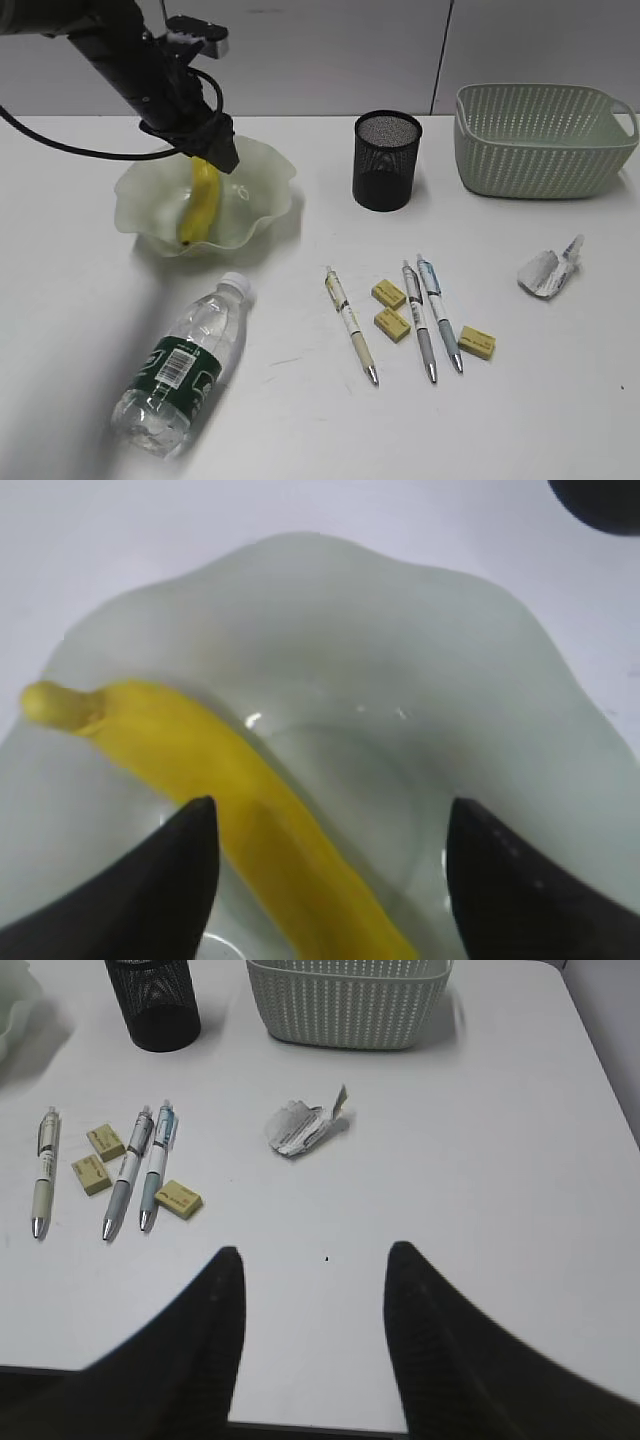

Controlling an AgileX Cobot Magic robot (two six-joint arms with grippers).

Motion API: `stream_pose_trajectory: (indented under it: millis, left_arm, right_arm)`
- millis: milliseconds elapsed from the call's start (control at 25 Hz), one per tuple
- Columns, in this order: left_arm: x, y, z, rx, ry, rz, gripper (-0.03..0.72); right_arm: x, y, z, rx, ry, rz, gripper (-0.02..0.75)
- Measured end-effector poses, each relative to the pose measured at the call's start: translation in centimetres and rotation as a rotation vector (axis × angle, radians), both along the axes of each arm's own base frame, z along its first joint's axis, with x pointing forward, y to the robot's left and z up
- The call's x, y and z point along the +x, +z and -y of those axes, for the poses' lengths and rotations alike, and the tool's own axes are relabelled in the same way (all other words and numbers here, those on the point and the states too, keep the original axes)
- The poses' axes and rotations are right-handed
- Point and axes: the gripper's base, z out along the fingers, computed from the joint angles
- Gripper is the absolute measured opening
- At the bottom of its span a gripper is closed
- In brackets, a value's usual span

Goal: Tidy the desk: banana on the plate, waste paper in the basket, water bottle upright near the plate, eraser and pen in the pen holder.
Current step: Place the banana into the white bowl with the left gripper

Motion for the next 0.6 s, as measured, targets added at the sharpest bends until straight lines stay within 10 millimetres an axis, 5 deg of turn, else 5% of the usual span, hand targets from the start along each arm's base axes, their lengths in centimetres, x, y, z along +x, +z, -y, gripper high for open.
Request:
stream_pose_trajectory:
  millis: [160, 280, 400, 600]
  left_arm:
    - [-1.4, 1.9, -1.5, -0.023, 0.054, -0.018, 0.438]
    - [-4.3, 4.6, -3.5, -0.041, 0.097, 0.053, 0.394]
    - [-9.3, 7.8, -5.6, -0.063, 0.131, 0.140, 0.384]
    - [-20.8, 11.7, -9.5, -0.088, 0.234, 0.282, 0.382]
  right_arm:
    - [0.0, 0.0, 0.0, 0.000, 0.000, 0.000, 0.371]
    - [0.0, 0.0, 0.0, 0.000, 0.000, 0.000, 0.371]
    - [0.0, 0.0, 0.0, 0.000, 0.000, 0.000, 0.371]
    - [0.0, 0.0, 0.0, 0.000, 0.000, 0.000, 0.371]
